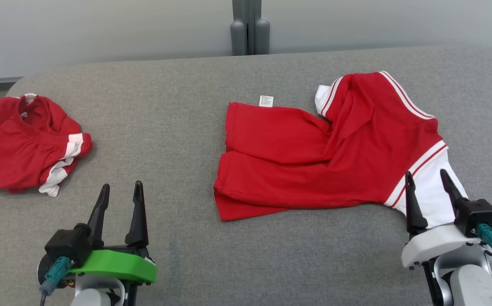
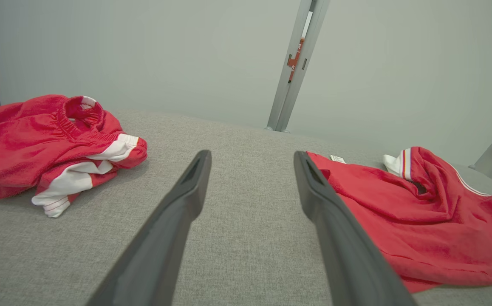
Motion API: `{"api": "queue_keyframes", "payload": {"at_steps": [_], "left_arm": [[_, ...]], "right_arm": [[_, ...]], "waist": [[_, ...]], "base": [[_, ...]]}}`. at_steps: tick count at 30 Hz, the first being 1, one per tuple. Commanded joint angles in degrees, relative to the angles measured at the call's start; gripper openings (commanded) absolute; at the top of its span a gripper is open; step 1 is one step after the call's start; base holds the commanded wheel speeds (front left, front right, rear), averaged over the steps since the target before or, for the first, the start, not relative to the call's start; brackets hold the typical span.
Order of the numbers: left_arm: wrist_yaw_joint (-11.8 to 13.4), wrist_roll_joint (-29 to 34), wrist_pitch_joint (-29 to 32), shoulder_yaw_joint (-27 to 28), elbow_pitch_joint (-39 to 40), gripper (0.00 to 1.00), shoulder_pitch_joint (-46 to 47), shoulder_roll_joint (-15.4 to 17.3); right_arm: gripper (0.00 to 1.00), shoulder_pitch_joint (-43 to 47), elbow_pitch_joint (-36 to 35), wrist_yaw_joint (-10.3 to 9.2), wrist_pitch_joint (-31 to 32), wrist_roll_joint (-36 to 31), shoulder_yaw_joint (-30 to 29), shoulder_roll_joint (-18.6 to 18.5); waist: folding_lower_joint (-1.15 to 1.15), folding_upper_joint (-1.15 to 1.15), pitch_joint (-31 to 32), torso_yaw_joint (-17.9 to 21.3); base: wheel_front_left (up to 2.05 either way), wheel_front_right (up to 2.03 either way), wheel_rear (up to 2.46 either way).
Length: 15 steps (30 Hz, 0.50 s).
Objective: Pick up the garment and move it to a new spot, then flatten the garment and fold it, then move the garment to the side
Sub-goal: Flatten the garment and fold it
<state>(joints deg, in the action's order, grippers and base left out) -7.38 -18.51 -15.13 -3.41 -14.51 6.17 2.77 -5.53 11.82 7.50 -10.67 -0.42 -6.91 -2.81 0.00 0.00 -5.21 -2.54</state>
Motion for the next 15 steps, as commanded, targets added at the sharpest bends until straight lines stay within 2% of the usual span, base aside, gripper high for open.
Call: {"api": "queue_keyframes", "payload": {"at_steps": [1,6,15], "left_arm": [[-0.17,0.30,-0.02,0.16,0.02,1.00,-1.12,0.21],[-0.17,1.41,-0.02,-0.11,-0.14,1.00,-3.04,0.51],[-0.17,1.90,-0.02,0.62,-0.53,1.00,-5.65,0.77]], "right_arm": [[1.00,-0.28,0.92,-0.01,-0.15,0.60,0.55,-0.14],[1.00,-0.51,3.34,-0.01,0.21,4.24,2.32,-0.16],[1.00,0.12,3.93,-0.01,1.23,5.83,2.85,-0.16]], "waist": [[0.00,0.00,1.53,-1.05],[0.00,0.00,3.91,-1.53],[0.00,0.00,6.09,-1.16]], "base": [[0.00,0.00,0.00],[0.00,0.00,0.00],[0.00,0.00,0.00]]}}
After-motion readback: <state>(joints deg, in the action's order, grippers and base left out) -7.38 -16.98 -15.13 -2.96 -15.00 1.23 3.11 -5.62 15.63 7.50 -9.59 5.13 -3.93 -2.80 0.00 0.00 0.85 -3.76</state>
